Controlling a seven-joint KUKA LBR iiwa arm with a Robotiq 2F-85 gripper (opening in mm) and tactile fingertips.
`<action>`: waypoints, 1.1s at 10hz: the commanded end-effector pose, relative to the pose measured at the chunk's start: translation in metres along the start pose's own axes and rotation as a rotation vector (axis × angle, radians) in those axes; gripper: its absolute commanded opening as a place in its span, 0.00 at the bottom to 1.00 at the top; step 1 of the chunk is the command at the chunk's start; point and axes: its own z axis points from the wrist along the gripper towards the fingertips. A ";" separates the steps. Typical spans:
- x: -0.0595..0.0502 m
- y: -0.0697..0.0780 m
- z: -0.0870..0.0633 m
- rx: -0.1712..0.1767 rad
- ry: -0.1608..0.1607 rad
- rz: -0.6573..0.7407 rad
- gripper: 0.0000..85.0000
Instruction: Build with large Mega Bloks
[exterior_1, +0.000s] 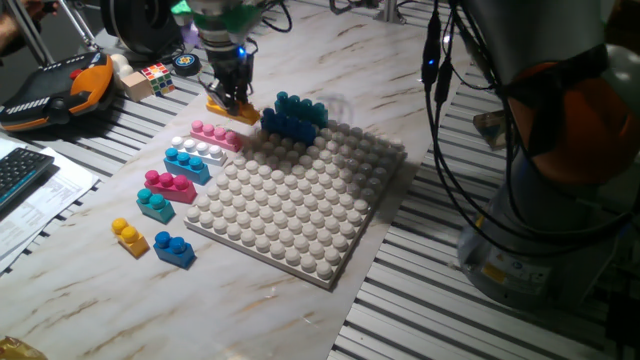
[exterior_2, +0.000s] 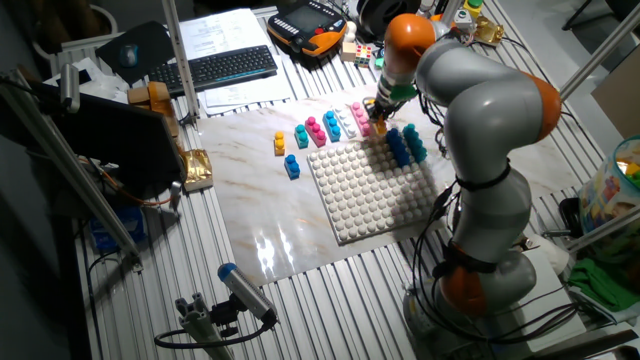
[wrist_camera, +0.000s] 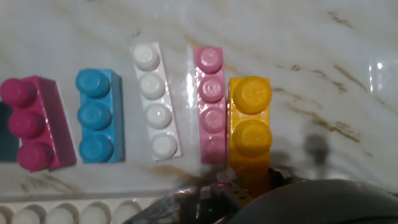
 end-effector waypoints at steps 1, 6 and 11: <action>0.010 0.002 0.001 -0.011 0.001 -0.006 0.01; 0.021 0.002 0.003 -0.018 -0.018 -0.018 0.01; 0.021 0.002 0.003 0.011 -0.051 0.038 0.01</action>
